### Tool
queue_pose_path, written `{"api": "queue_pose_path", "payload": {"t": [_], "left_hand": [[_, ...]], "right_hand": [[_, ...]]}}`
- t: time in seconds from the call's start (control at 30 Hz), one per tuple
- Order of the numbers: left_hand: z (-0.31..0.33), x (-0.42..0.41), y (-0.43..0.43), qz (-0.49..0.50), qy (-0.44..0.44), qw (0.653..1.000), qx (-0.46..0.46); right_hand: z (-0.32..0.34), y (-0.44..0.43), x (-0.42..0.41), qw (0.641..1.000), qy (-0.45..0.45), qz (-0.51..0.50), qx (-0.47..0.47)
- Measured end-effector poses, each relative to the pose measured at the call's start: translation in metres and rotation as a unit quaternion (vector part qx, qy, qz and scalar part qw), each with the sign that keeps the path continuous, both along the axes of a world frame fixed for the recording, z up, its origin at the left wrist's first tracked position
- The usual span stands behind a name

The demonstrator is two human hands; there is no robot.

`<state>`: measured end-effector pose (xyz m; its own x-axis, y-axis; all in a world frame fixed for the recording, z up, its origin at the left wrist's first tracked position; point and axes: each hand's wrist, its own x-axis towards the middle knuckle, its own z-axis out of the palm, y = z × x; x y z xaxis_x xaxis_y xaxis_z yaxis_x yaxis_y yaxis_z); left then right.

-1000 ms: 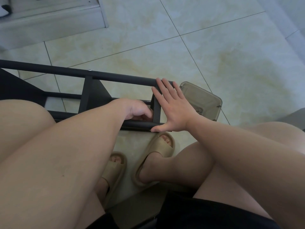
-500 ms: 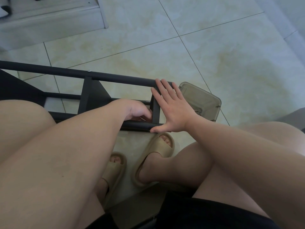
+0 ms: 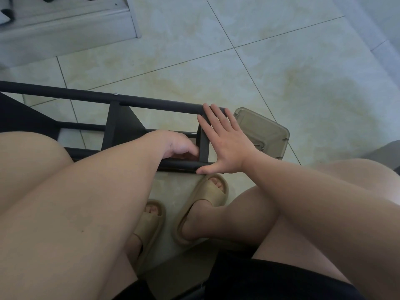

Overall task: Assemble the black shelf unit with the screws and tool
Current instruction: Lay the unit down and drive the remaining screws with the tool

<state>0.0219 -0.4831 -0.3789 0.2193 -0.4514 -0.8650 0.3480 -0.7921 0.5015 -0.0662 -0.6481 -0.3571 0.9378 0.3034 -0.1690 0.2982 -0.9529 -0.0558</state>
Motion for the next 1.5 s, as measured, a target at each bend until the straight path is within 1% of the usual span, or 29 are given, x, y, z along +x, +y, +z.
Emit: {"api": "queue_pose_path", "payload": {"t": [0.17,0.23,0.3,0.4,0.6,0.8,0.97,1.13,1.33,1.5], "left_hand": [[0.0,0.001,0.002,0.023,0.053,0.998,-0.04],[-0.001,0.001,0.002,0.04,0.059,0.997,-0.037],[-0.001,0.002,0.002,0.041,0.05,0.998,-0.019],[0.0,0.001,0.001,0.012,0.015,1.0,0.007],[0.003,-0.001,0.0,0.001,-0.005,1.0,0.0],[0.002,0.001,0.002,0.031,0.05,0.998,-0.031],[-0.003,0.001,0.003,0.011,0.008,1.0,0.009],[-0.004,0.001,0.001,-0.002,-0.017,1.0,-0.002],[-0.007,0.002,0.005,0.018,0.03,0.999,-0.034],[-0.006,0.003,0.003,0.012,0.042,0.999,-0.001]], "right_hand": [[0.001,0.0,0.0,1.0,0.0,0.001,0.004],[0.001,0.0,0.0,1.0,0.0,0.001,0.005],[0.001,0.0,0.0,1.0,-0.001,0.001,0.005],[0.0,0.0,0.0,1.0,-0.001,0.0,0.006],[0.0,0.0,0.0,1.0,-0.003,0.0,0.004],[0.0,0.001,-0.001,1.0,-0.005,0.001,-0.002],[0.0,0.001,-0.002,1.0,-0.009,0.001,0.002],[0.001,0.001,-0.002,1.0,-0.003,0.001,-0.002],[0.003,0.002,-0.003,1.0,0.0,0.001,-0.006],[0.002,0.002,-0.002,1.0,-0.001,0.001,-0.001]]}}
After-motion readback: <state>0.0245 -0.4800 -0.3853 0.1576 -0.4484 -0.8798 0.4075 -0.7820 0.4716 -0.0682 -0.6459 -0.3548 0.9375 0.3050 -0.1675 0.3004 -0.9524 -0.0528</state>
